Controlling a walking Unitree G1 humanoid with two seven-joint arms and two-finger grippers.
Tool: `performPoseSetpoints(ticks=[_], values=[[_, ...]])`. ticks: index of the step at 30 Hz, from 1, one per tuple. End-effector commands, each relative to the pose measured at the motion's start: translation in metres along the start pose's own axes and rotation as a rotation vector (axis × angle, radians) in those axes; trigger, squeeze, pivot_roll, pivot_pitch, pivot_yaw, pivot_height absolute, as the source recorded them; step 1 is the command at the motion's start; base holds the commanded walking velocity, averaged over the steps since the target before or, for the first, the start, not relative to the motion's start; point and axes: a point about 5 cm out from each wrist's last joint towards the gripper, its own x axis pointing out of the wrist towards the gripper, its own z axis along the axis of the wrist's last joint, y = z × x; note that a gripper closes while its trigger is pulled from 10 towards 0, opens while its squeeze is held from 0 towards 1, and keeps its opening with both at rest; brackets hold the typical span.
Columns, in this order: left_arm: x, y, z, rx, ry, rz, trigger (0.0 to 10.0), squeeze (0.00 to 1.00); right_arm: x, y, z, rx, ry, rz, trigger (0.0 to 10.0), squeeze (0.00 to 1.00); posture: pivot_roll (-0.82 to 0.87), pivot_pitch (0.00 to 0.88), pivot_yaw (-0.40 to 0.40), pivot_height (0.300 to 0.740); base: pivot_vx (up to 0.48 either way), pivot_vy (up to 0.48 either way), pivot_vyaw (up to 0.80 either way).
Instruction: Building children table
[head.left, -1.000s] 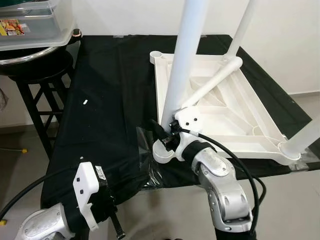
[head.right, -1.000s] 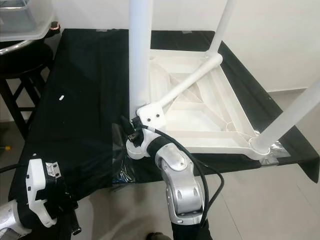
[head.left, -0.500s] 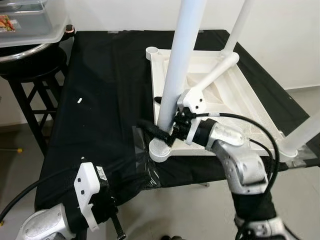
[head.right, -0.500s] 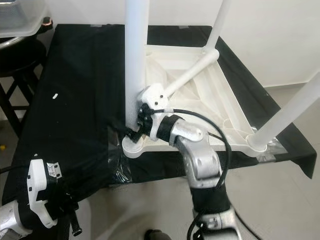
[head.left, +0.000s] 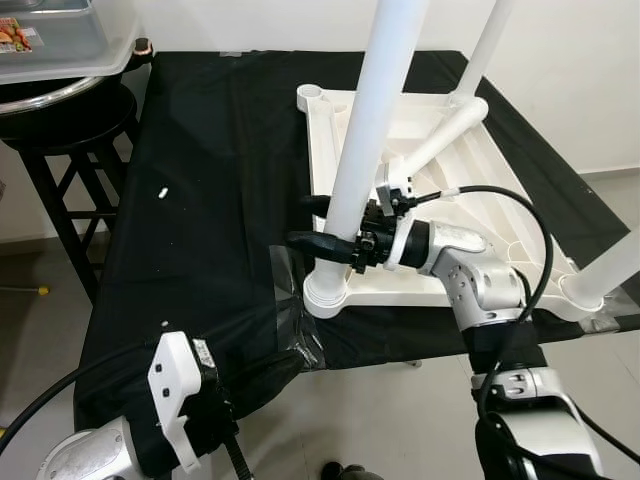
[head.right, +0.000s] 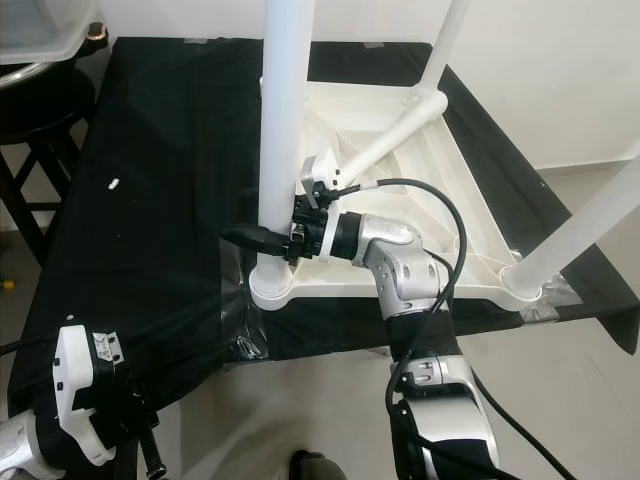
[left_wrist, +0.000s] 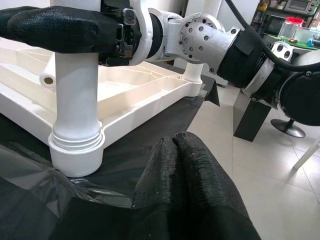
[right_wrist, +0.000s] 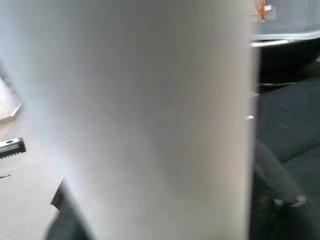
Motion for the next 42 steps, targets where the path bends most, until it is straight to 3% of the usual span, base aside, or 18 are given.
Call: performPoseSetpoints(ticks=[1,8,9,10,11,12,14,17,24,25,27,28,29,31,32,40,41,42], values=[[0.002,-0.005,-0.001,-0.014,-0.001,-0.014,10.0,0.00,-0.007,-0.005,0.002,-0.026,-0.012,-0.029,0.0,0.00,0.07,0.229,-0.119,0.740,0.000,0.000,0.00],[0.007,-0.001,-0.004,-0.005,-0.013,-0.016,10.0,0.00,-0.009,0.007,-0.005,-0.090,-0.047,-0.204,0.0,0.00,0.04,0.194,-0.113,0.740,0.000,0.000,0.00],[0.008,0.000,-0.004,-0.003,-0.016,-0.020,10.0,0.00,-0.008,0.013,-0.012,-0.087,-0.047,-0.363,0.0,0.00,0.03,0.183,-0.106,0.740,0.000,0.000,0.00],[0.009,0.001,-0.004,-0.005,-0.019,-0.025,10.0,0.00,-0.014,0.019,-0.027,-0.150,0.049,-0.676,0.0,0.00,0.01,0.177,-0.097,0.740,0.000,0.000,0.00],[0.009,0.001,-0.004,-0.005,-0.019,-0.025,10.0,0.00,-0.014,0.019,-0.027,-0.150,0.049,-0.676,0.0,0.00,0.01,0.177,-0.097,0.740,0.000,0.000,0.00],[0.009,0.001,-0.004,-0.006,-0.022,-0.028,10.0,0.00,-0.022,0.024,-0.034,-0.215,0.111,-0.904,0.0,0.00,0.00,0.176,-0.091,0.740,0.000,0.000,0.00],[0.009,0.002,-0.005,-0.008,-0.021,-0.032,10.0,0.00,-0.031,0.044,-0.047,-0.238,0.167,-1.092,0.0,0.00,0.00,0.176,-0.083,0.740,0.000,0.000,0.00],[0.010,0.002,-0.006,-0.007,-0.015,-0.042,10.0,0.00,-0.032,0.064,-0.062,-0.185,0.173,-1.063,0.0,0.00,-0.01,0.167,-0.070,0.740,0.000,0.000,0.00],[0.012,0.005,-0.008,-0.004,-0.017,-0.039,10.0,0.00,-0.025,0.052,-0.058,-0.189,0.168,-1.032,0.0,0.00,-0.01,0.159,-0.087,0.740,0.000,0.000,0.00],[0.012,0.006,-0.008,-0.001,-0.015,-0.037,10.0,0.00,-0.022,0.052,-0.057,-0.173,0.159,-1.017,2.3,0.00,0.00,0.160,-0.089,0.740,0.000,0.000,0.00],[0.012,0.006,-0.009,0.001,-0.014,-0.036,10.0,0.00,-0.019,0.053,-0.056,-0.163,0.154,-1.009,2.3,0.00,0.00,0.160,-0.089,0.740,0.000,0.000,0.00],[0.012,0.006,-0.009,0.002,-0.013,-0.036,10.0,0.00,-0.017,0.053,-0.051,-0.166,0.131,-0.991,10.0,0.00,0.00,0.157,-0.084,0.740,0.000,0.000,0.00],[0.013,0.006,-0.009,0.004,-0.013,-0.037,10.0,0.00,-0.013,0.052,-0.043,-0.166,0.084,-0.941,10.0,1.00,0.00,0.157,-0.081,0.740,0.000,0.000,0.00],[0.013,0.006,-0.009,0.004,-0.013,-0.037,10.0,0.00,-0.013,0.052,-0.043,-0.166,0.084,-0.941,10.0,1.00,0.00,0.157,-0.081,0.740,0.000,0.000,0.00],[0.013,0.006,-0.007,0.007,-0.018,-0.037,10.0,0.00,-0.005,0.050,-0.026,-0.158,-0.004,-0.751,10.0,1.00,0.00,0.167,-0.082,0.740,0.000,0.000,0.00],[0.013,0.002,-0.008,-0.003,-0.016,-0.042,10.0,0.00,-0.016,0.023,-0.007,-0.217,0.013,-0.437,10.0,1.00,0.02,0.169,-0.086,0.740,0.000,0.000,0.00],[0.012,0.003,-0.007,-0.001,-0.017,-0.039,10.0,0.00,-0.018,0.013,-0.004,-0.221,0.025,-0.404,10.0,0.39,0.03,0.173,-0.084,0.740,0.000,0.000,0.00],[0.012,0.003,-0.007,-0.001,-0.017,-0.039,10.0,0.00,-0.018,0.013,-0.004,-0.221,0.025,-0.404,10.0,0.39,0.03,0.173,-0.084,0.740,0.000,0.000,0.00]])
